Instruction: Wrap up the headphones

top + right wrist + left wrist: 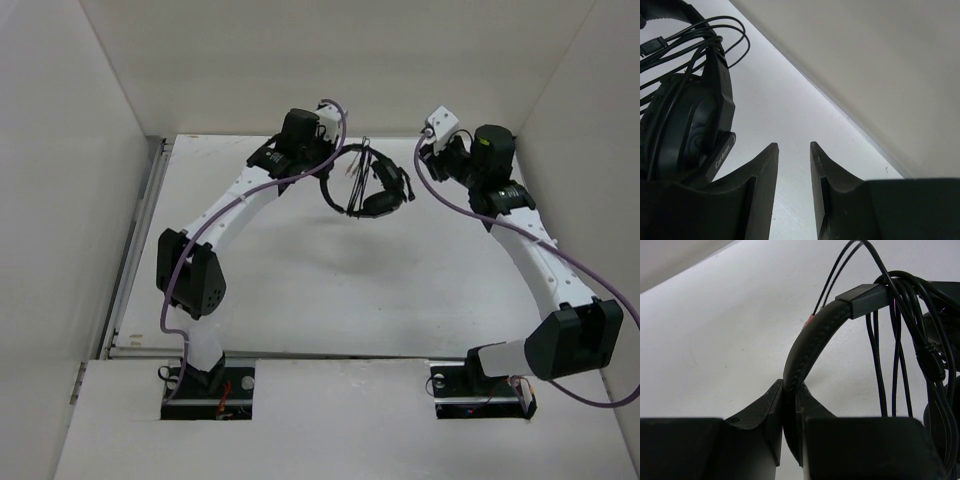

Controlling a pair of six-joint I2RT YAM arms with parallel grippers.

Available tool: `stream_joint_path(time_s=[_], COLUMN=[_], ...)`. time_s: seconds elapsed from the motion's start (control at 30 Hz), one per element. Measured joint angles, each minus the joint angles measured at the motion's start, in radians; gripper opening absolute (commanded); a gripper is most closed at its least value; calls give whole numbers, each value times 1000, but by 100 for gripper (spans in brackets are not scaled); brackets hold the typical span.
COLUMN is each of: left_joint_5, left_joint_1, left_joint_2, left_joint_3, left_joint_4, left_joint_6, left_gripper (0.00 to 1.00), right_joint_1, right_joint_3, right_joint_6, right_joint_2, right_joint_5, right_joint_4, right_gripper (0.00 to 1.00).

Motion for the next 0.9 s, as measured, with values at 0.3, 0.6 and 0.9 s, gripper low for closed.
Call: stream_joint_path(time_s=[0.3, 0.6, 0.9], left_joint_5=[-6, -24, -21], left_joint_1=[32, 48, 55], left_joint_2=[83, 116, 133], left_joint_3=[-107, -197, -244], left_joint_4=[19, 55, 92], left_joint_6=[-27, -74, -129], left_gripper=[2, 1, 2], right_joint_1=[-87, -137, -144], right_joint_3=[-134, -197, -207], right_joint_6=[115, 153, 158], right_joint_2=[-95, -138, -137], right_joint_5=[-45, -63, -65], right_joint_4=[-1, -1, -4], right_gripper=[37, 37, 37])
